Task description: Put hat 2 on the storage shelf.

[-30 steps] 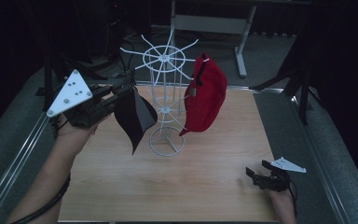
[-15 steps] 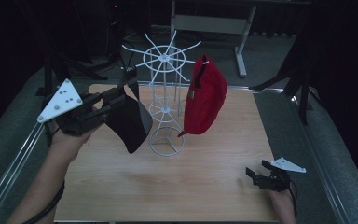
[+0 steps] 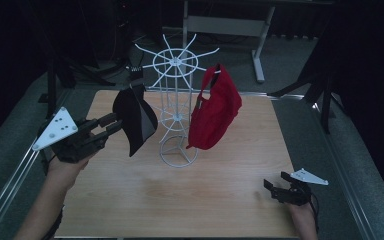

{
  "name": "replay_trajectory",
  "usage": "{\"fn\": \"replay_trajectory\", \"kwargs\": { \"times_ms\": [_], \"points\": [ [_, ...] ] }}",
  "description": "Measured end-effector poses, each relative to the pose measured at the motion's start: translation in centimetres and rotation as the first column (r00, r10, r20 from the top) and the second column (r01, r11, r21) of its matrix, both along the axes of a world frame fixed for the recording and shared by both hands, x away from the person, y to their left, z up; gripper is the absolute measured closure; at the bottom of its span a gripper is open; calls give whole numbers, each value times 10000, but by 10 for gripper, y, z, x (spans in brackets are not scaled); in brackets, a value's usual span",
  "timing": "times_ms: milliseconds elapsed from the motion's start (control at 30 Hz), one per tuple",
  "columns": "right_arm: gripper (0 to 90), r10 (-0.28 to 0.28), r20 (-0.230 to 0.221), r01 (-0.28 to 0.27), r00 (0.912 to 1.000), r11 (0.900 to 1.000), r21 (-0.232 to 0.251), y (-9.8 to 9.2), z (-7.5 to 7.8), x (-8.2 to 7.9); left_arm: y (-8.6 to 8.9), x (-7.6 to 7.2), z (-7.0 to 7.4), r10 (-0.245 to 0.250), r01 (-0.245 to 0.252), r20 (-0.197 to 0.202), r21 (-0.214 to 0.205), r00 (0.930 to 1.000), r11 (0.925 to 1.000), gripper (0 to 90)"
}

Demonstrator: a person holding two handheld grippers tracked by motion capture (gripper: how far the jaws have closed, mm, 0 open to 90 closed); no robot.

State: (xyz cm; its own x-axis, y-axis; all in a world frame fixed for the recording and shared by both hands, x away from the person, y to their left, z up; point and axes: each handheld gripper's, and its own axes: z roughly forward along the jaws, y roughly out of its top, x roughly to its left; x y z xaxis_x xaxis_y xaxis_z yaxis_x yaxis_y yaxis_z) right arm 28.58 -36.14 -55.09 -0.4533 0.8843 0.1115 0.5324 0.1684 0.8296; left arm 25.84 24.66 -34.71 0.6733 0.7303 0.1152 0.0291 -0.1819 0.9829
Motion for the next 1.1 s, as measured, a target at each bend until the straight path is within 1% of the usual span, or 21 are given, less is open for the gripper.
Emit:
{"fn": "replay_trajectory", "kwargs": {
  "times_ms": [167,233,300,433,500,567,633,667,733,767,900,967,1033,1100],
  "points": [
    [143,-4,-8,4,10000,10000,-3,0,0,0,8,-3,-15,28,-30,-229,-112,9997,9999,702],
    [143,-8,-17,8,10000,10000,-3,0,0,0,12,-4,-22,122,-124,-301,-75,9995,9999,702],
    [143,-4,-18,4,10000,10000,-5,0,0,0,15,-6,-29,120,-128,-410,-183,9991,9998,701],
    [143,-5,-11,5,10000,10000,-10,0,0,0,19,-7,-43,241,-253,-504,-224,9984,9994,700],
    [143,-13,-10,13,10000,10000,-12,0,0,0,21,-9,-52,303,-313,-442,-216,9986,9993,700],
    [143,-11,2,11,10000,10000,-19,0,0,0,23,-11,-61,311,-326,-492,-306,9983,9990,700],
    [143,-7,-2,7,10000,10000,-20,0,0,0,25,-12,-70,432,-448,-485,-313,9979,9985,700],
    [143,-3,8,3,10000,10000,-21,0,0,0,27,-13,-75,405,-426,-595,-337,9974,9985,700],
    [143,-4,11,4,10000,10000,-43,0,0,0,28,-13,-83,521,-541,-753,-248,9958,9982,700],
    [143,-15,15,15,10000,10000,-42,0,0,0,30,-13,-88,490,-516,-860,-289,9951,9982,700],
    [143,-33,57,33,10000,10000,-48,0,0,0,34,-15,-107,674,-732,-1226,-436,9902,9964,700],
    [143,-20,74,21,10000,10000,-73,0,0,0,36,-15,-116,741,-808,-1441,-409,9868,9959,699],
    [143,-26,67,26,10000,10000,-84,0,0,0,38,-16,-124,858,-921,-1557,-337,9841,9952,700],
    [143,-25,76,25,10000,10000,-77,0,0,0,42,-18,-133,928,-1026,-1757,-476,9801,9936,700]
  ]
}}
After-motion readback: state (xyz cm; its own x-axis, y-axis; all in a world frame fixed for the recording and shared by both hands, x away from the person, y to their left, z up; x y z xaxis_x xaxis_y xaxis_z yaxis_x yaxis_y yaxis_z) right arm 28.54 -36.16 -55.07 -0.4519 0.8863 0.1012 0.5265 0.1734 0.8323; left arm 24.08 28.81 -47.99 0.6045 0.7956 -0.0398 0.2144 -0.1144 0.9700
